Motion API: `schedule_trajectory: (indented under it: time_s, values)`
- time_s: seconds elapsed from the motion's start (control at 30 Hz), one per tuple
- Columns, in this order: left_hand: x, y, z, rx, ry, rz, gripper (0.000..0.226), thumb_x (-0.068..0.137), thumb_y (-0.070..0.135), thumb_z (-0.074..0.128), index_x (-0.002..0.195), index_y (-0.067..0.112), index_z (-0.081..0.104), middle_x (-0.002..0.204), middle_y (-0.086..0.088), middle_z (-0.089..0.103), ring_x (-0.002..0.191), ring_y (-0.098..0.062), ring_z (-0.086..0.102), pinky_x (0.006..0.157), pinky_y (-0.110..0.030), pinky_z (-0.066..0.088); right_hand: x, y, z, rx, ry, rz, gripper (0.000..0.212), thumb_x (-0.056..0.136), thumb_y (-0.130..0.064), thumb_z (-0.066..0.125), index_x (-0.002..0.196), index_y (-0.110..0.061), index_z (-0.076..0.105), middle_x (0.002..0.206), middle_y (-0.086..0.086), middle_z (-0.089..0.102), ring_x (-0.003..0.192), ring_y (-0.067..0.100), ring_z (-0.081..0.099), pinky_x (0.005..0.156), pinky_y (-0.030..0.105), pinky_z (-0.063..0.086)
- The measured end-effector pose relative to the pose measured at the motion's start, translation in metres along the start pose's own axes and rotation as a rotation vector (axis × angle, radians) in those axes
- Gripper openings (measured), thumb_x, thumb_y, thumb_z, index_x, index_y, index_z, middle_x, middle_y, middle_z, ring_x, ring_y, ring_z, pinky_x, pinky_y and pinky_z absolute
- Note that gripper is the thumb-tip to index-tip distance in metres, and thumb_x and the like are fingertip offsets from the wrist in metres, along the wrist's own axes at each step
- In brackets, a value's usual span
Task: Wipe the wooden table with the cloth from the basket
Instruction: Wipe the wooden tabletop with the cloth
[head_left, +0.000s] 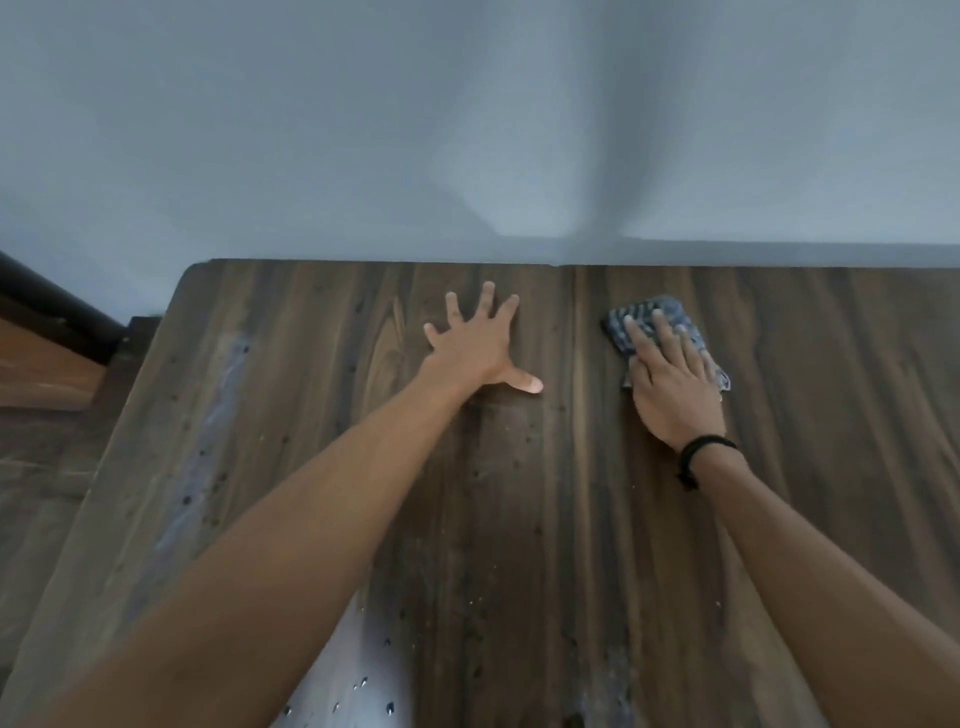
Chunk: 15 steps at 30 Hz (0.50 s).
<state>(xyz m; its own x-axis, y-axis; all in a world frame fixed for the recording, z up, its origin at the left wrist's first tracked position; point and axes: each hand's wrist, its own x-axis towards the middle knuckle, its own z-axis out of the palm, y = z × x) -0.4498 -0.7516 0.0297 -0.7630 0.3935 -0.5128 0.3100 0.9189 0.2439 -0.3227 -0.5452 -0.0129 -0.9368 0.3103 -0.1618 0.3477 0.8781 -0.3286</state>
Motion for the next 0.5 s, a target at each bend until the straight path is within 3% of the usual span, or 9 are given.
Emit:
schedule_trajectory:
  time_s: [0.03, 0.17, 0.27, 0.4, 0.5]
  values:
    - [0.002, -0.004, -0.005, 0.003, -0.023, -0.011, 0.132, 0.064, 0.062, 0.082, 0.158, 0.035, -0.006, 0.163, 0.004, -0.025, 0.147, -0.045, -0.02, 0.112, -0.074, 0.004, 0.0, -0.001, 0.0, -0.01, 0.008, 0.021, 0.053, 0.106, -0.037, 0.022, 0.158, -0.043, 0.01, 0.167, -0.008, -0.003, 0.154, 0.019, -0.003, 0.124, 0.047, 0.002]
    - [0.011, -0.009, -0.011, 0.003, -0.079, -0.016, 0.135, 0.063, 0.058, 0.085, 0.156, 0.038, -0.011, 0.162, 0.005, -0.028, 0.146, -0.048, -0.019, 0.11, -0.074, 0.007, 0.002, 0.001, 0.0, -0.074, -0.122, -0.211, 0.052, 0.104, -0.044, 0.016, 0.155, -0.047, 0.008, 0.165, -0.013, -0.005, 0.154, 0.018, -0.005, 0.123, 0.042, -0.001]
    - [0.012, -0.005, -0.011, 0.0, -0.096, -0.036, 0.136, 0.063, 0.054, 0.087, 0.156, 0.037, -0.012, 0.162, 0.004, -0.029, 0.145, -0.05, -0.019, 0.11, -0.075, 0.007, 0.016, 0.002, -0.009, -0.014, -0.058, -0.022, 0.053, 0.108, -0.036, 0.026, 0.157, -0.044, 0.008, 0.167, -0.007, -0.005, 0.154, 0.019, -0.005, 0.122, 0.041, -0.004]
    - [0.016, -0.002, -0.013, 0.005, -0.111, -0.049, 0.137, 0.064, 0.052, 0.087, 0.155, 0.038, -0.014, 0.161, 0.005, -0.031, 0.145, -0.049, -0.021, 0.11, -0.075, 0.007, 0.022, -0.002, -0.007, -0.041, -0.138, -0.149, 0.052, 0.108, -0.038, 0.024, 0.156, -0.048, 0.006, 0.165, -0.013, -0.007, 0.153, 0.015, -0.009, 0.124, 0.042, -0.005]
    - [0.016, -0.003, -0.012, 0.019, -0.113, -0.047, 0.136, 0.065, 0.052, 0.086, 0.155, 0.037, -0.014, 0.161, 0.004, -0.03, 0.145, -0.05, -0.02, 0.111, -0.074, 0.009, 0.052, -0.012, -0.012, 0.012, -0.069, -0.005, 0.054, 0.107, -0.037, 0.025, 0.157, -0.046, 0.007, 0.167, -0.009, -0.005, 0.154, 0.018, -0.005, 0.124, 0.044, -0.002]
